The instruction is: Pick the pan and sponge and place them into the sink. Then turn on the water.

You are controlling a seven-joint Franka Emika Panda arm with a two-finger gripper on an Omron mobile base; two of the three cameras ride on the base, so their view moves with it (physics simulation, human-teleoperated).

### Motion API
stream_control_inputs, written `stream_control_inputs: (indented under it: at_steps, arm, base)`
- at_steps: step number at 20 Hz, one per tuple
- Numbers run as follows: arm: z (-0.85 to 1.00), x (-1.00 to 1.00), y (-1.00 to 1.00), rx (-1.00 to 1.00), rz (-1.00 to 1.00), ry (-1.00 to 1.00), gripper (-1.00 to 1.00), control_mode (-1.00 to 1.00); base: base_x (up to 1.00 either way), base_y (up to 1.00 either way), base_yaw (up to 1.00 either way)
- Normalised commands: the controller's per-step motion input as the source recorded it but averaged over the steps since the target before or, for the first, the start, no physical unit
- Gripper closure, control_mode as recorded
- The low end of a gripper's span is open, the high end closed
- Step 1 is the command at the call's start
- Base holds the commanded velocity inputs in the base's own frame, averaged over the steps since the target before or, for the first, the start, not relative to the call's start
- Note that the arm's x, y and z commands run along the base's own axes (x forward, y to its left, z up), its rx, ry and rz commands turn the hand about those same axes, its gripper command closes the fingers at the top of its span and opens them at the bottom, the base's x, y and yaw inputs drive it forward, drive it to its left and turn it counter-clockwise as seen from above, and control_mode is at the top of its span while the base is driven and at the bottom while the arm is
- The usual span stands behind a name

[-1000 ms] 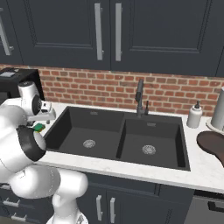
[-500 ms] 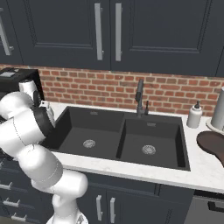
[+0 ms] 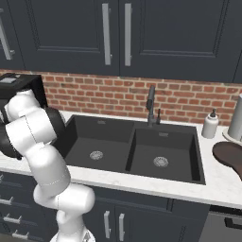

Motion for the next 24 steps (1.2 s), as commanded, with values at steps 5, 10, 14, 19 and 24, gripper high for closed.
stream_control_inputs:
  at_steps: [5,10,14,19,24]
  arm:
    - [-0.2,0.02,0.0,0.04,0.04,0.0,-1.0,-1.0]
    - [-0.2,0.02,0.0,0.06,0.0,0.0,-1.0,-1.0]
    - [-0.21,0.01,0.0,0.07,0.0,-0.02,-1.0,-1.0]
    - [-0.1,0.0,0.0,0.09,-0.03,-0.01,-1.0,-1.0]
    - [-0.01,0.06,0.03,0.09,-0.11,0.0,-1.0,-1.0]
  base:
    - [0.0,0.0,0.0]
    - [0.0,0.0,0.0]
    - [0.0,0.0,0.0]
    - [0.0,0.0,0.0]
    - [0.0,0.0,0.0]
